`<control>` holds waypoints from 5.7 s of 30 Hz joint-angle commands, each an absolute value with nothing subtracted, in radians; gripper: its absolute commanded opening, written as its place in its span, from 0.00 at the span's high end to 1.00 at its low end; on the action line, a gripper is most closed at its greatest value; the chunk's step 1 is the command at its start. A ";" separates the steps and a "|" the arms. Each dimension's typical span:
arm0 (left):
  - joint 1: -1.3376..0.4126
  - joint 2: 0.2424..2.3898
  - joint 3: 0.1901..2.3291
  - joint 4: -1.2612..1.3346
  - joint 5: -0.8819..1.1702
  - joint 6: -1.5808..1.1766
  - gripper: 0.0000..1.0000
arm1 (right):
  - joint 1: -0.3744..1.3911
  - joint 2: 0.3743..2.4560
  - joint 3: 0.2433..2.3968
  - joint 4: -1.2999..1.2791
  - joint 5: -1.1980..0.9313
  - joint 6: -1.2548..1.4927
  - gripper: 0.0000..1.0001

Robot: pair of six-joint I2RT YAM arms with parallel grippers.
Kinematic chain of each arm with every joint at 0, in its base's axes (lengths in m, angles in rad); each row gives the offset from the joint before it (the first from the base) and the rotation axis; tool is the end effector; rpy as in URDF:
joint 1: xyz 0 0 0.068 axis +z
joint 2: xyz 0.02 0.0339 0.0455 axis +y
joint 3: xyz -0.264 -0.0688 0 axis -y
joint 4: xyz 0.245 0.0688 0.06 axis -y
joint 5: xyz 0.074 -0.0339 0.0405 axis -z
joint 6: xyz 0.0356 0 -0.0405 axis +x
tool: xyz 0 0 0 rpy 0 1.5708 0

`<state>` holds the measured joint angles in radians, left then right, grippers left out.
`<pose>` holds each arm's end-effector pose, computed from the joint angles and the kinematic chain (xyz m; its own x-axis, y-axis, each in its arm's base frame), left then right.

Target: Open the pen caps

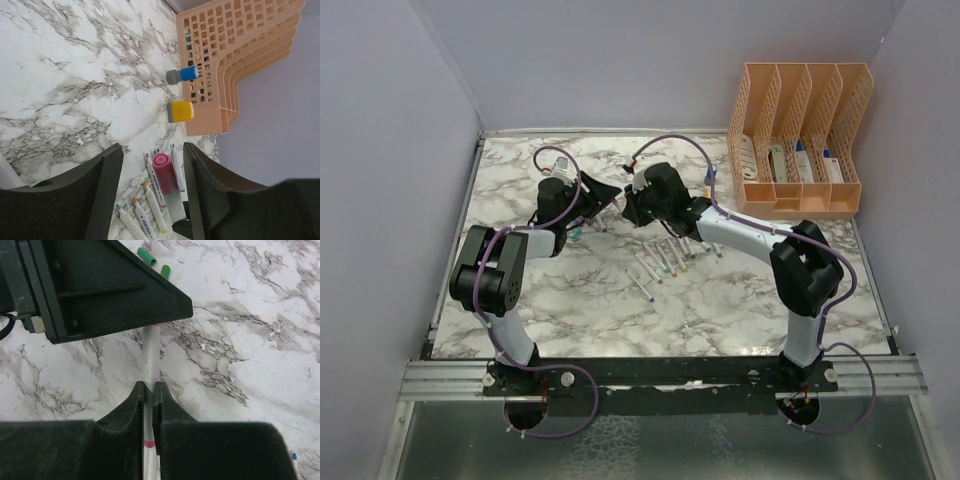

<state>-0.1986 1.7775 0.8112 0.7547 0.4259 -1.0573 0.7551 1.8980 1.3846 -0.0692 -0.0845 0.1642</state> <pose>0.3567 -0.0868 0.1820 -0.6026 -0.6879 -0.4047 0.1034 0.4355 -0.8942 0.3177 0.3032 0.2352 -0.5153 -0.2613 -0.8162 -0.6589 0.7298 0.1823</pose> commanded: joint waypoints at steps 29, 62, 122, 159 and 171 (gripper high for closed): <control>-0.209 1.749 0.801 0.847 0.438 -1.083 1.00 | 0.764 1.886 1.417 -0.060 -0.124 0.161 0.34; -0.282 1.676 0.791 0.846 0.409 -1.078 1.00 | 0.764 1.977 1.537 -0.132 -0.092 0.154 0.99; 0.041 1.690 0.653 0.671 0.387 -0.938 1.00 | 0.753 1.800 1.087 -0.106 0.202 0.145 0.92; 0.094 1.757 0.621 0.682 0.403 -0.939 0.65 | 0.766 2.183 1.659 -0.242 0.009 0.111 0.34; 0.135 1.562 0.561 0.673 0.394 -0.935 0.27 | 0.793 2.313 1.834 -0.292 -0.019 0.094 0.34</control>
